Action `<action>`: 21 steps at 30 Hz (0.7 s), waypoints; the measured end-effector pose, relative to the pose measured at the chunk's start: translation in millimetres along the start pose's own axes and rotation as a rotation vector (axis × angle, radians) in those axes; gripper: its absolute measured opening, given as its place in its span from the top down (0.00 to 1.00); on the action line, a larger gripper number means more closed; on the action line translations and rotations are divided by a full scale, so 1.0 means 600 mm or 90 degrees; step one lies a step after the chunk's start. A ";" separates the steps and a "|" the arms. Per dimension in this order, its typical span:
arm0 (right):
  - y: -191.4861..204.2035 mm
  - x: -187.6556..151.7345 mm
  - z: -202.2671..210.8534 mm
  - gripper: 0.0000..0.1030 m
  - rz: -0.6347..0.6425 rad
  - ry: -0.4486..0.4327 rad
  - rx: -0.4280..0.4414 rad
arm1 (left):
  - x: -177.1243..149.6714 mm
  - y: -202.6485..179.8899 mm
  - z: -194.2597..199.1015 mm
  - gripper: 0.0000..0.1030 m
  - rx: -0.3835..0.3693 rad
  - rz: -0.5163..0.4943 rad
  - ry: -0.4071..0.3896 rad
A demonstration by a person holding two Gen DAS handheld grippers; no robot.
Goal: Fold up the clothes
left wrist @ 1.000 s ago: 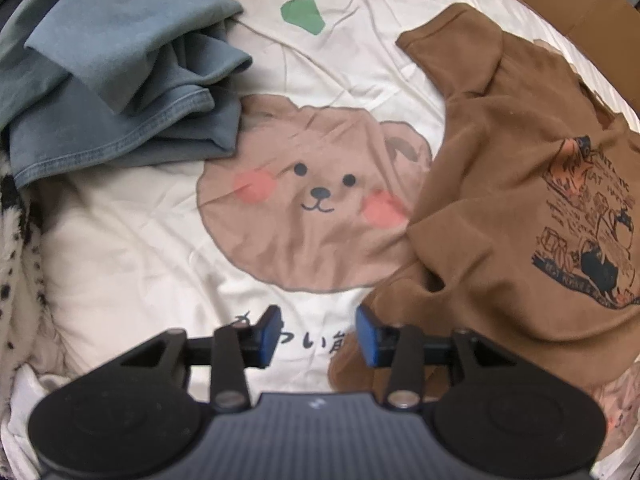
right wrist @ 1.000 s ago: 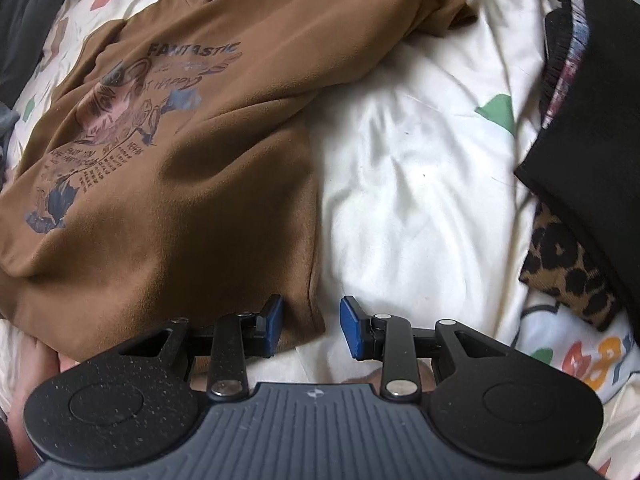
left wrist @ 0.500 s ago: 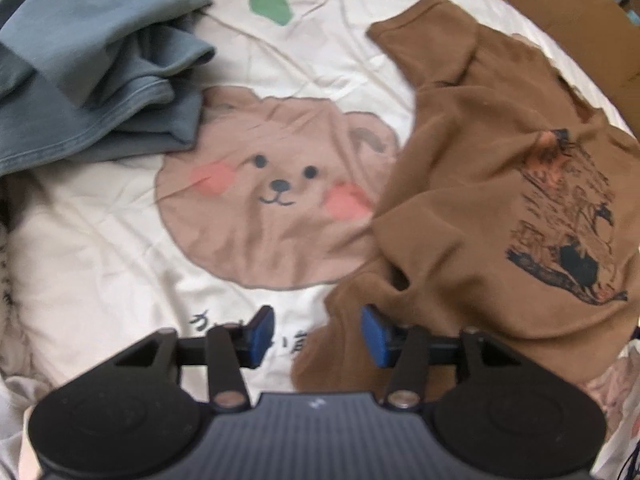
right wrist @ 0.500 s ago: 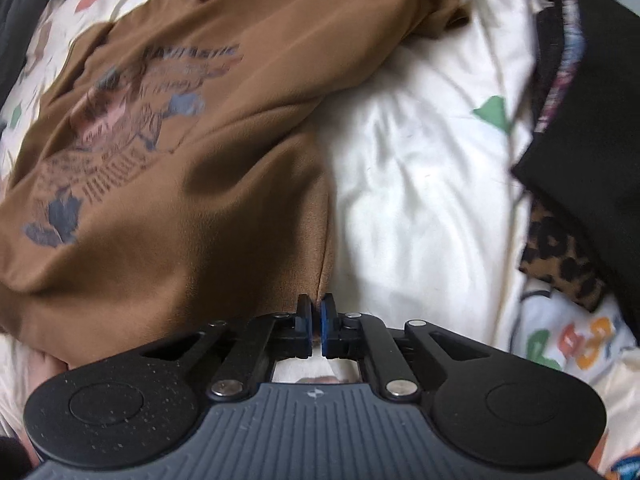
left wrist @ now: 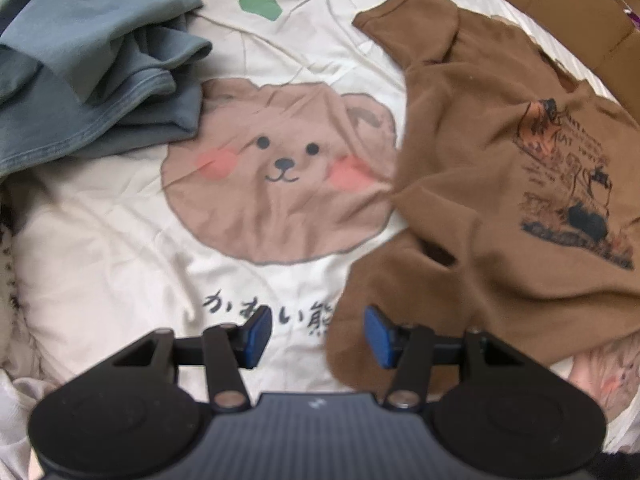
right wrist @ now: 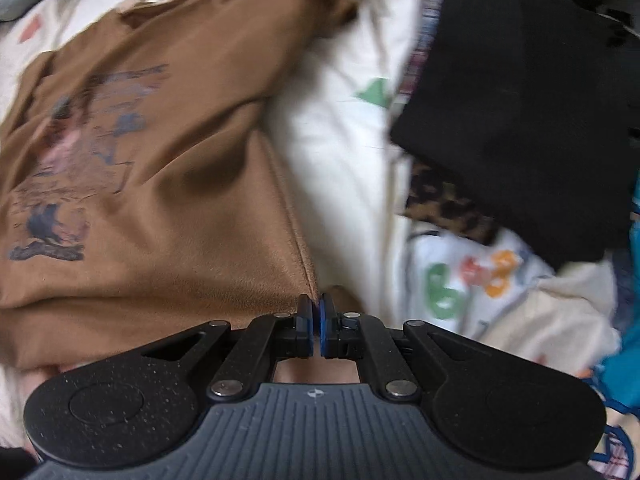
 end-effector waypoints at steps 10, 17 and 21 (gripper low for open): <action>-0.038 -0.015 -0.018 1.00 -0.036 0.050 -0.079 | -0.032 -0.053 -0.043 0.49 -0.022 -0.064 0.010; -0.034 -0.016 -0.036 1.00 -0.038 0.066 -0.084 | -0.031 -0.083 -0.070 0.54 -0.029 -0.118 0.014; -0.035 -0.018 -0.040 0.99 -0.040 0.068 -0.082 | -0.022 -0.078 -0.071 0.73 -0.038 -0.107 0.011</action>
Point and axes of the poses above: each gripper's, at about its wrist camera, not at the fingertips, and z roughly against the way its jaws point, y to its left, x to its top, the point moved 2 cm from there along -z, roughly the way its jaws point, and after that the axes turned 7 degrees about z, right-handed, at the moved point
